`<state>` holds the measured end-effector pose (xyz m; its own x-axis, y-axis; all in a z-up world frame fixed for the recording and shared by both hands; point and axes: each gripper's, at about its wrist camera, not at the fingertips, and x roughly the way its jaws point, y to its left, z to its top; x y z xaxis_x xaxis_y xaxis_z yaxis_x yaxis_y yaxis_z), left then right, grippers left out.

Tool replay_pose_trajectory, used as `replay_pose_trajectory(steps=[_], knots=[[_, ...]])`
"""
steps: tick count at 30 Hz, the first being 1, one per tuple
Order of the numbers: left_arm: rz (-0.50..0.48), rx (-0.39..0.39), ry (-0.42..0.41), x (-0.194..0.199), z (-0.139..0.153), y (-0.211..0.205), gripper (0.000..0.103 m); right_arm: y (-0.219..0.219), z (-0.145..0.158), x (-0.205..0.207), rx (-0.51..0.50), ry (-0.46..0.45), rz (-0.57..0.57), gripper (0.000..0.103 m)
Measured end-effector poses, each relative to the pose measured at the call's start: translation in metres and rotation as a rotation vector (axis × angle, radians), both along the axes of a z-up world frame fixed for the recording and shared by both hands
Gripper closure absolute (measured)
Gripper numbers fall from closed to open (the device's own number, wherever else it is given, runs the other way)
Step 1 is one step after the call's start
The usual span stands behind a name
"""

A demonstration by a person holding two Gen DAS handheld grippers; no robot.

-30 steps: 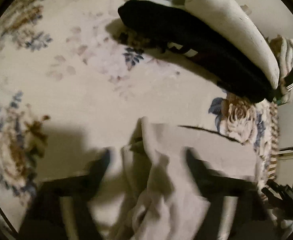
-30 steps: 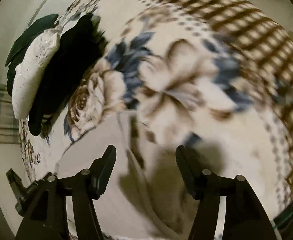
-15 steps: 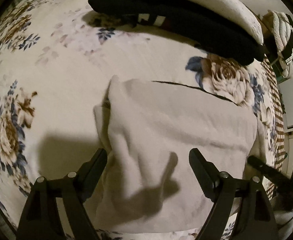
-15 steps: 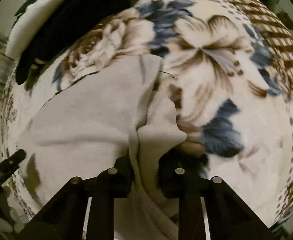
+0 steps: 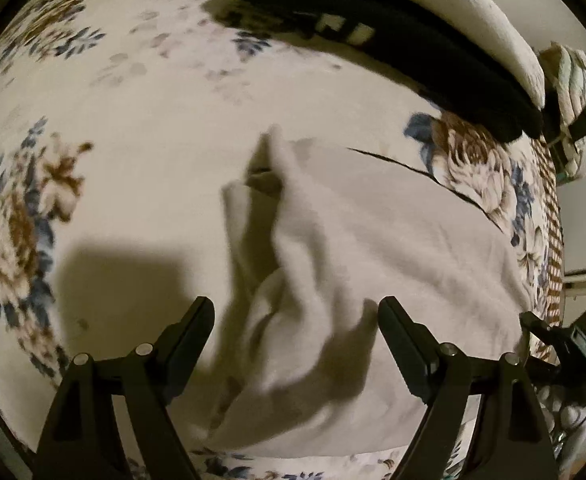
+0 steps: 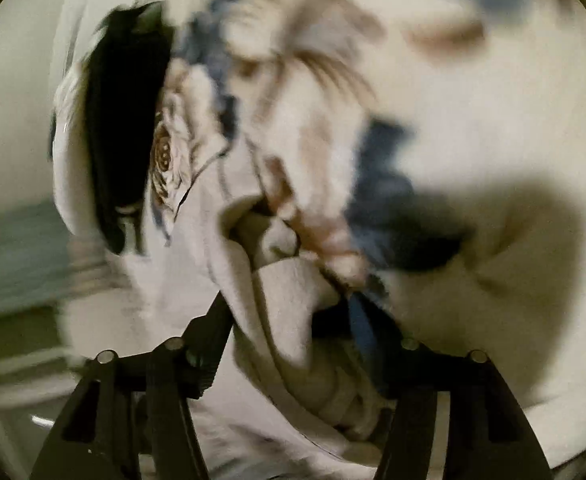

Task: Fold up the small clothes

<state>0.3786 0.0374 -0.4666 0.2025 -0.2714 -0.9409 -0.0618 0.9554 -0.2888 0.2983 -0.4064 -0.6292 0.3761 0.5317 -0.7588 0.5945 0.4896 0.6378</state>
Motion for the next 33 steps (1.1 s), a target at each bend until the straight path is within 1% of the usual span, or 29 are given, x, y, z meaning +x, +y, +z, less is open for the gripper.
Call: replay_pose_trajectory(steps=[1, 3, 4, 5, 6, 7, 8, 9, 10, 12, 13, 14, 15, 16, 18, 20, 21, 22, 23, 24, 25, 26, 27, 28, 29, 30, 31, 32, 33], knots=[[0.014, -0.006, -0.001, -0.001, 0.002, 0.005, 0.020, 0.006, 0.010, 0.004, -0.055, -0.022, 0.035, 0.041], [0.048, -0.018, -0.002, -0.003, 0.005, 0.015, 0.020, 0.018, 0.014, 0.015, -0.096, -0.041, 0.115, 0.042], [0.069, -0.027, -0.006, -0.004, 0.007, 0.021, 0.020, 0.027, 0.012, 0.021, -0.120, -0.037, 0.155, 0.066], [0.078, -0.032, -0.008, -0.004, 0.009, 0.025, 0.020, 0.033, 0.009, 0.026, -0.101, -0.046, 0.182, 0.079], [0.085, -0.037, -0.009, -0.003, 0.010, 0.027, 0.020, 0.038, 0.006, 0.031, -0.057, -0.050, 0.192, 0.079], [0.090, -0.048, -0.010, -0.002, 0.010, 0.029, 0.020, 0.040, 0.005, 0.034, 0.054, -0.091, 0.171, 0.079], [0.089, -0.061, -0.007, -0.001, 0.008, 0.029, 0.020, 0.040, 0.005, 0.034, 0.127, -0.119, 0.154, 0.079], [0.088, -0.075, 0.002, 0.001, 0.005, 0.028, 0.020, 0.037, 0.004, 0.033, 0.166, -0.131, 0.130, 0.079], [0.084, -0.097, 0.020, 0.005, -0.002, 0.024, 0.020, 0.031, 0.001, 0.031, 0.161, -0.107, 0.101, 0.079], [0.064, -0.130, 0.050, 0.016, -0.018, 0.014, 0.020, 0.025, -0.001, 0.029, 0.068, -0.057, 0.123, 0.079], [0.048, -0.133, 0.069, 0.023, -0.029, 0.008, 0.021, 0.023, -0.004, 0.027, 0.057, -0.044, 0.123, 0.079], [0.035, -0.160, 0.080, 0.028, -0.042, 0.002, 0.021, 0.022, -0.005, 0.026, 0.066, -0.038, 0.118, 0.079], [0.031, -0.178, 0.075, 0.032, -0.048, -0.001, 0.034, 0.022, -0.005, 0.025, 0.067, -0.035, 0.120, 0.079], [0.026, -0.203, 0.060, 0.035, -0.052, -0.003, 0.052, 0.018, -0.002, 0.018, 0.057, -0.037, 0.128, 0.079], [0.007, -0.292, 0.034, 0.037, -0.047, -0.005, 0.083, 0.018, 0.001, 0.018, 0.038, -0.033, 0.139, 0.079], [0.014, -0.446, 0.000, 0.034, -0.033, 0.001, 0.083, 0.020, 0.001, 0.024, 0.036, -0.032, 0.135, 0.079], [0.024, -0.522, -0.001, 0.032, -0.031, 0.005, 0.083, 0.018, 0.001, 0.024, 0.045, -0.035, 0.130, 0.079], [0.059, -0.673, 0.006, 0.029, -0.031, 0.015, 0.083, 0.016, 0.001, 0.025, 0.059, -0.037, 0.122, 0.079], [0.093, -0.723, 0.017, 0.027, -0.035, 0.022, 0.083, 0.012, 0.000, 0.021, 0.070, -0.037, 0.115, 0.079], [0.117, -0.742, 0.038, 0.027, -0.042, 0.029, 0.083, 0.011, -0.003, 0.022, 0.083, -0.037, 0.106, 0.079], [0.151, -0.726, 0.082, 0.026, -0.059, 0.039, 0.083, 0.007, -0.007, 0.019, 0.096, -0.032, 0.087, 0.079], [0.182, -0.676, 0.109, 0.026, -0.071, 0.047, 0.083, 0.003, -0.008, 0.015, 0.098, -0.027, 0.079, 0.079], [0.205, -0.643, 0.140, 0.025, -0.085, 0.054, 0.081, 0.001, -0.009, 0.013, 0.091, -0.019, 0.074, 0.079], [0.231, -0.678, 0.183, 0.024, -0.100, 0.060, 0.079, -0.001, -0.009, 0.013, 0.085, -0.010, 0.076, 0.079], [0.246, -0.699, 0.196, 0.025, -0.102, 0.062, 0.078, -0.001, -0.009, 0.013, 0.084, -0.004, 0.081, 0.079], [0.242, -0.692, 0.196, 0.027, -0.099, 0.061, 0.076, 0.001, -0.009, 0.014, 0.074, 0.006, 0.089, 0.079], [0.220, -0.673, 0.189, 0.029, -0.092, 0.057, 0.069, 0.003, -0.006, 0.016, 0.042, 0.021, 0.111, 0.077], [0.187, -0.636, 0.183, 0.032, -0.083, 0.051, 0.063, 0.006, -0.004, 0.019, 0.019, 0.031, 0.127, 0.073], [0.156, -0.590, 0.174, 0.035, -0.073, 0.046, 0.051, 0.008, 0.000, 0.022, -0.016, 0.046, 0.146, 0.068]])
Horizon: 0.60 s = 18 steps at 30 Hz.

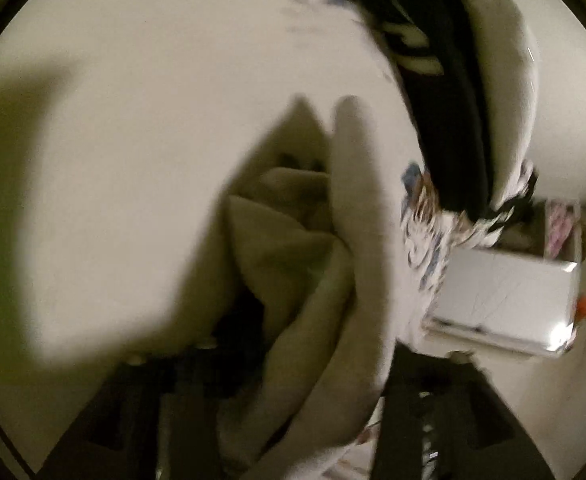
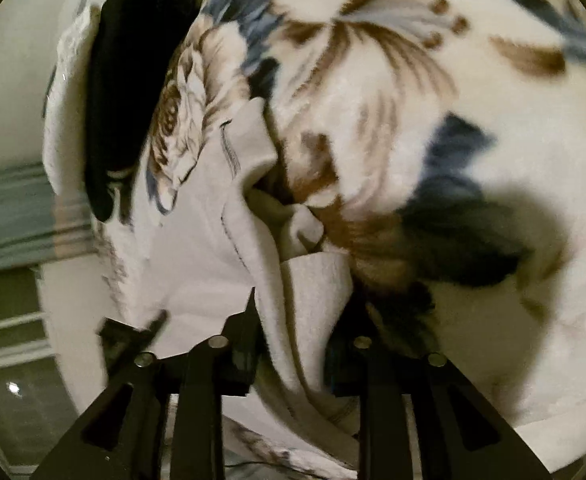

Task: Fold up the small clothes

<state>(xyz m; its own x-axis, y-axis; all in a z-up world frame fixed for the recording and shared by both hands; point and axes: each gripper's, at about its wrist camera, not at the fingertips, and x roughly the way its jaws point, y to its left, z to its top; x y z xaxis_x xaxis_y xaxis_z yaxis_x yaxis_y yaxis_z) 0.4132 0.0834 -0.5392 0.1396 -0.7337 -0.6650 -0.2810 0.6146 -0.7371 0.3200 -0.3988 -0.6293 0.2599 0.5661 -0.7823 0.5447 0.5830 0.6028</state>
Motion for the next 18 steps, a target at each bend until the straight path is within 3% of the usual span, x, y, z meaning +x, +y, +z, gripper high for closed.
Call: replay_pose_trajectory(steps=[1, 3, 6, 12, 13, 14, 15, 18], knots=[[-0.011, 0.017, -0.014, 0.001, 0.006, -0.003, 0.042, 0.002, 0.004, 0.002, -0.040, 0.011, 0.022, 0.059], [-0.032, 0.066, -0.060, 0.006, 0.023, -0.007, 0.036, 0.003, 0.014, 0.006, -0.093, 0.005, 0.050, 0.057], [-0.066, 0.135, -0.118, 0.016, 0.036, -0.016, 0.035, 0.001, 0.027, 0.013, -0.142, -0.021, 0.043, 0.050], [-0.079, 0.186, -0.124, 0.039, 0.012, -0.026, 0.038, -0.004, 0.009, 0.041, -0.097, -0.048, -0.023, 0.049], [-0.083, 0.200, -0.123, 0.042, 0.009, -0.025, 0.038, -0.004, 0.006, 0.046, -0.090, -0.069, -0.035, 0.059], [-0.096, 0.216, -0.120, 0.044, 0.006, -0.025, 0.040, -0.006, 0.005, 0.048, -0.100, -0.083, -0.052, 0.093], [-0.107, 0.231, -0.119, 0.046, 0.005, -0.023, 0.045, -0.007, 0.004, 0.050, -0.121, -0.078, -0.061, 0.100], [-0.116, 0.210, -0.106, 0.046, 0.012, -0.017, 0.043, -0.018, 0.000, 0.051, -0.188, -0.028, -0.085, 0.100]])
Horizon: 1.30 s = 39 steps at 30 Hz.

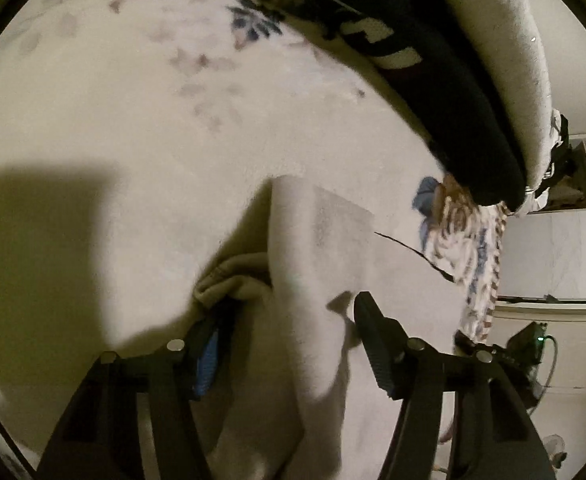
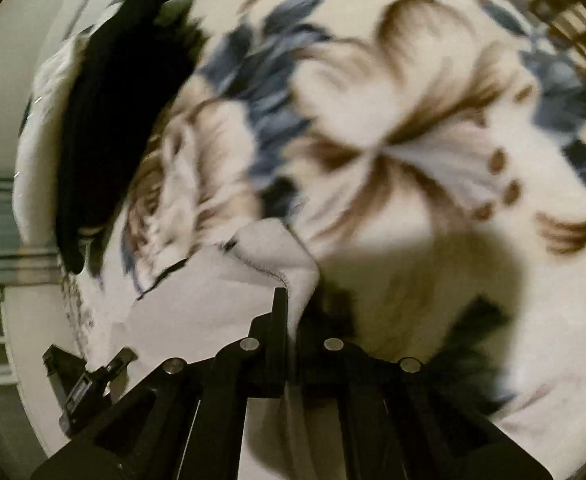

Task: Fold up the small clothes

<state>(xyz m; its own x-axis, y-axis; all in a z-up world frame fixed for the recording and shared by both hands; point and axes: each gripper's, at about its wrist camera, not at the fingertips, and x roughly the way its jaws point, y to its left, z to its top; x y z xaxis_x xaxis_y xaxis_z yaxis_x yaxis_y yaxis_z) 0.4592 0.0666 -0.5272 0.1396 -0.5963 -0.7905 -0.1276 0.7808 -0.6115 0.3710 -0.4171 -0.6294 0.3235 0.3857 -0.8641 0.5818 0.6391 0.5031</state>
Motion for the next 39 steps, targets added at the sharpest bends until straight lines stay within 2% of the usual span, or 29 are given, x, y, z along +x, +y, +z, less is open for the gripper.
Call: replay_pose_trajectory(steps=[2, 3, 4, 6, 7, 8, 10, 11, 13, 14, 17, 19, 25, 31, 36, 37, 38, 39], knots=[[0.003, 0.009, -0.010, -0.005, 0.014, 0.010, 0.043, 0.001, 0.003, 0.000, -0.005, 0.002, 0.029, 0.099], [0.009, 0.018, -0.023, -0.009, 0.023, 0.013, 0.035, 0.003, 0.005, 0.000, -0.005, 0.003, 0.051, 0.099], [0.025, 0.023, -0.044, -0.017, 0.034, 0.022, 0.027, 0.006, 0.011, -0.001, 0.007, 0.005, 0.065, 0.091], [0.072, 0.011, -0.058, -0.039, 0.050, 0.041, 0.024, 0.006, 0.019, -0.008, 0.004, 0.015, 0.081, 0.064], [0.100, -0.009, -0.058, -0.051, 0.054, 0.047, 0.023, 0.004, 0.029, -0.017, -0.002, 0.006, 0.075, 0.041], [0.126, -0.037, -0.057, -0.064, 0.057, 0.054, 0.022, 0.002, 0.036, -0.026, -0.007, -0.010, 0.068, 0.034], [0.177, -0.096, -0.049, -0.091, 0.059, 0.061, 0.016, -0.005, 0.051, -0.053, -0.003, -0.031, 0.037, 0.034], [0.202, -0.155, -0.044, -0.109, 0.056, 0.063, 0.015, -0.008, 0.055, -0.067, 0.003, -0.032, 0.022, 0.034], [0.226, -0.263, -0.028, -0.135, 0.042, 0.058, 0.014, -0.011, 0.059, -0.102, 0.058, -0.046, -0.033, 0.034], [0.244, -0.295, -0.010, -0.150, 0.032, 0.057, 0.014, -0.010, 0.058, -0.116, 0.088, -0.055, -0.052, 0.030], [0.305, -0.386, 0.030, -0.178, 0.003, 0.051, 0.013, 0.003, 0.039, -0.152, 0.198, -0.034, -0.070, 0.029], [0.320, -0.410, 0.033, -0.180, -0.008, 0.039, 0.013, 0.012, 0.020, -0.169, 0.277, -0.028, -0.078, 0.029], [0.319, -0.357, 0.004, -0.156, -0.033, 0.001, 0.013, 0.032, -0.020, -0.170, 0.346, -0.058, -0.105, 0.029], [0.419, -0.327, 0.004, -0.147, -0.038, -0.002, 0.013, 0.049, -0.021, -0.153, 0.358, -0.180, -0.145, 0.029], [0.507, -0.271, -0.013, -0.151, -0.031, -0.004, 0.013, 0.051, -0.028, -0.148, 0.385, -0.221, -0.211, 0.032], [0.531, -0.259, -0.025, -0.152, -0.029, -0.005, 0.016, 0.051, -0.030, -0.147, 0.393, -0.230, -0.230, 0.036], [0.556, -0.231, -0.039, -0.152, -0.027, -0.005, 0.023, 0.052, -0.031, -0.147, 0.401, -0.239, -0.247, 0.045], [0.571, -0.206, -0.046, -0.153, -0.025, -0.005, 0.040, 0.052, -0.033, -0.147, 0.402, -0.243, -0.262, 0.053]])
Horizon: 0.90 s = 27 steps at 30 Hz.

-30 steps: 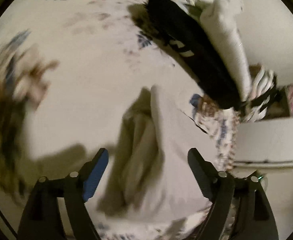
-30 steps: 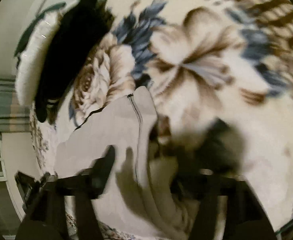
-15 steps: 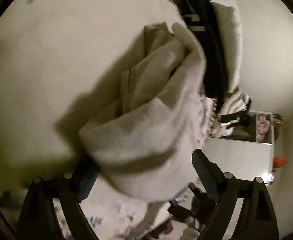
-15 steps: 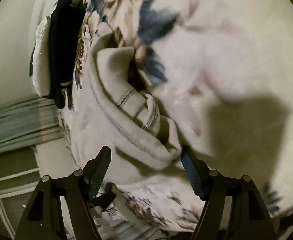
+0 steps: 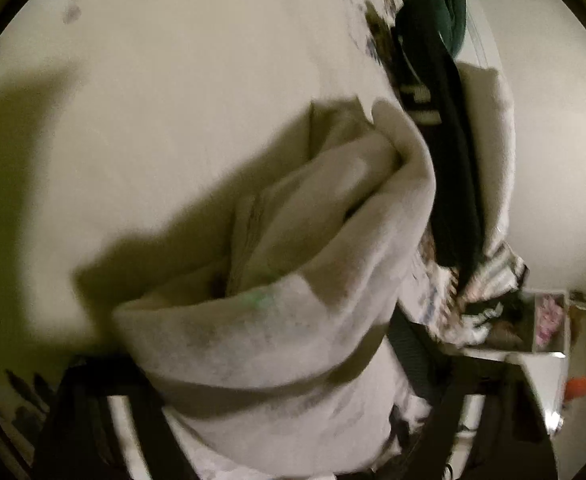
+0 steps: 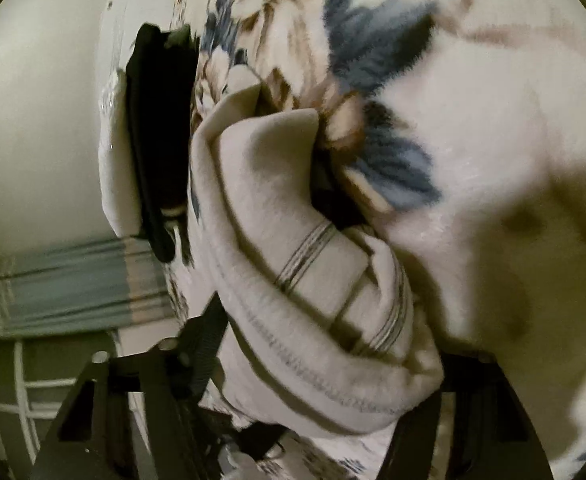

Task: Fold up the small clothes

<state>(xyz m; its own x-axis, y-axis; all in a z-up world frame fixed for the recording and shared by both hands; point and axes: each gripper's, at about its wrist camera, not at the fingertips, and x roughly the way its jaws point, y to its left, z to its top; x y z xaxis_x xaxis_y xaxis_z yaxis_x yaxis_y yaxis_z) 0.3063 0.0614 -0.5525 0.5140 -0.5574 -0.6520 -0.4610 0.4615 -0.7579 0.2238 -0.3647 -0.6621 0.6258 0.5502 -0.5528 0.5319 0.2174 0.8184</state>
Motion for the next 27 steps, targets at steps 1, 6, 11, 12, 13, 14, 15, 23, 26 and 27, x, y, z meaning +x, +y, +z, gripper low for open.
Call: replay_pose_trajectory(steps=[1, 6, 11, 12, 13, 14, 15, 23, 26, 27], knots=[[0.014, 0.022, -0.007, 0.000, 0.002, 0.001, 0.057, 0.000, -0.001, 0.000, -0.003, 0.003, -0.014, 0.066], [-0.008, 0.104, -0.059, -0.003, 0.023, 0.003, 0.078, 0.003, 0.009, 0.002, -0.024, 0.000, -0.023, 0.079], [-0.034, 0.134, -0.126, -0.010, 0.062, 0.003, 0.078, 0.006, 0.031, 0.005, -0.046, 0.005, 0.001, 0.081], [-0.033, 0.128, -0.136, -0.016, 0.072, 0.006, 0.078, 0.006, 0.038, 0.006, -0.050, 0.004, 0.007, 0.081], [-0.032, 0.121, -0.142, -0.017, 0.077, 0.007, 0.078, 0.006, 0.045, 0.006, -0.053, 0.002, 0.016, 0.081], [-0.032, 0.122, -0.142, -0.023, 0.087, 0.009, 0.078, 0.007, 0.054, 0.006, -0.050, -0.003, 0.026, 0.081], [-0.026, 0.111, -0.141, -0.030, 0.095, 0.013, 0.078, 0.007, 0.064, 0.003, -0.048, -0.006, 0.037, 0.082], [-0.016, 0.027, 0.014, -0.110, 0.152, 0.045, 0.078, 0.025, 0.137, -0.053, -0.055, 0.099, 0.129, 0.082], [-0.033, 0.000, 0.110, -0.140, 0.152, 0.054, 0.078, 0.033, 0.154, -0.095, -0.053, 0.184, 0.143, 0.082], [-0.036, -0.019, 0.143, -0.149, 0.147, 0.057, 0.078, 0.036, 0.157, -0.109, -0.051, 0.221, 0.144, 0.082]])
